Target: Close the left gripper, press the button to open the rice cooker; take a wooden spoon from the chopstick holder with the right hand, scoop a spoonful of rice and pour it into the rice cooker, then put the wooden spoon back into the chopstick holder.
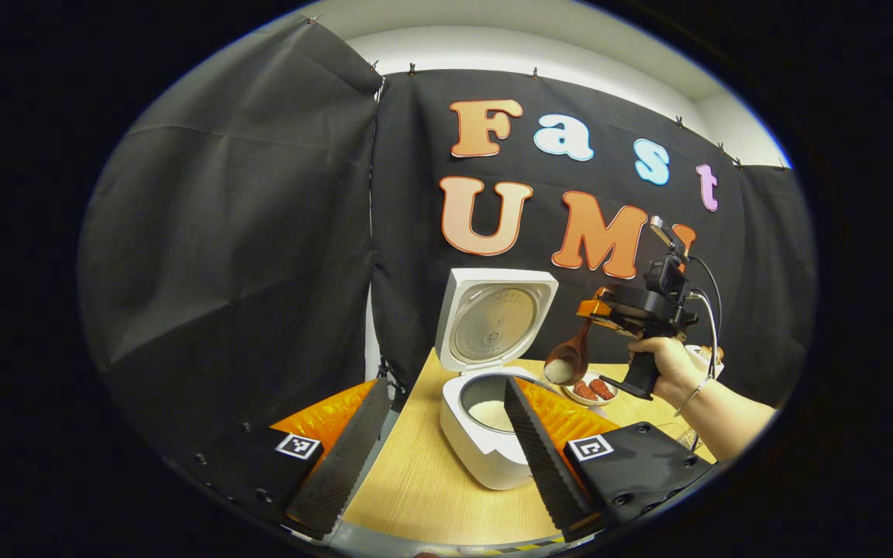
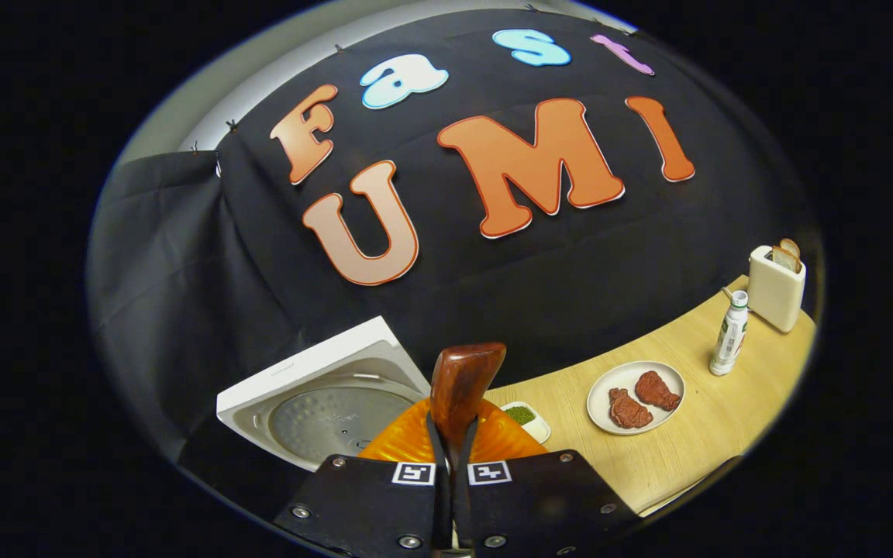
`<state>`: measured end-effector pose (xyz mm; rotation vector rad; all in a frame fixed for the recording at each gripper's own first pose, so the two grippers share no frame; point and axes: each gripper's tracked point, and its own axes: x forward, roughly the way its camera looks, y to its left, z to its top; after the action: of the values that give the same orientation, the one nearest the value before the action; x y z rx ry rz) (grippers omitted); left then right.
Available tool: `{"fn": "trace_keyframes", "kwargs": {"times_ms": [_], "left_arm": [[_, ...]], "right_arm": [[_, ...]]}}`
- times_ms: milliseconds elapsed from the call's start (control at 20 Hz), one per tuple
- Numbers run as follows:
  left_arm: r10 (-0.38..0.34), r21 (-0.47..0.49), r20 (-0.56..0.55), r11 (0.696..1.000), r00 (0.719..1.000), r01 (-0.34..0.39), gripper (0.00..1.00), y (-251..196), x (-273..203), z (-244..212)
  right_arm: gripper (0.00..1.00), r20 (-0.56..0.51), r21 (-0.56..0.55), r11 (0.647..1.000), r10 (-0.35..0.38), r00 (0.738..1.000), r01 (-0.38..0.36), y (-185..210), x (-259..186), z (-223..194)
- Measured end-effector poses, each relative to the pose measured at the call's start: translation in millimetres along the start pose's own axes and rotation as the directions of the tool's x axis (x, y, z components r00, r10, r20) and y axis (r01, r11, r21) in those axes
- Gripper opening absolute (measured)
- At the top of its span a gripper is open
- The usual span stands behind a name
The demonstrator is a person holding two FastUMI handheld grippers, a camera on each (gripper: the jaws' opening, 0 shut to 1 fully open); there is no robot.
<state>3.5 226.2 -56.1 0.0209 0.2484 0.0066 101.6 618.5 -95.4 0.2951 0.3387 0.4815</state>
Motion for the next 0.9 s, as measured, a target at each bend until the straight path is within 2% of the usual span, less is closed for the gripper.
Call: {"fn": "trace_keyframes", "kwargs": {"times_ms": [200,350,600,750,900], "left_arm": [[-0.016,0.011,0.007,1.000,1.000,0.016,1.00,-4.5,0.3,1.7],[-0.027,0.016,0.008,0.999,1.000,0.027,1.00,-6.6,1.6,1.5],[-0.033,0.017,0.003,0.999,0.999,0.033,1.00,-8.8,3.0,-0.6],[-0.033,0.017,0.003,0.999,0.999,0.033,1.00,-9.2,3.8,-0.9],[-0.031,0.023,-0.001,0.999,1.000,0.031,1.00,-11.1,4.6,-3.0]], "right_arm": [[0.01,0.019,-0.107,0.993,0.054,0.998,-0.052,16.2,-2.1,2.4],[0.01,0.037,-0.205,0.976,0.086,0.996,-0.077,26.0,-5.1,5.0],[0.01,0.038,-0.297,0.948,0.130,0.991,-0.113,36.5,-6.6,1.5],[0.01,0.045,-0.352,0.926,0.160,0.986,-0.134,42.6,-9.7,1.1],[0.01,0.056,-0.432,0.889,0.196,0.979,-0.153,52.7,-13.7,2.1]]}}
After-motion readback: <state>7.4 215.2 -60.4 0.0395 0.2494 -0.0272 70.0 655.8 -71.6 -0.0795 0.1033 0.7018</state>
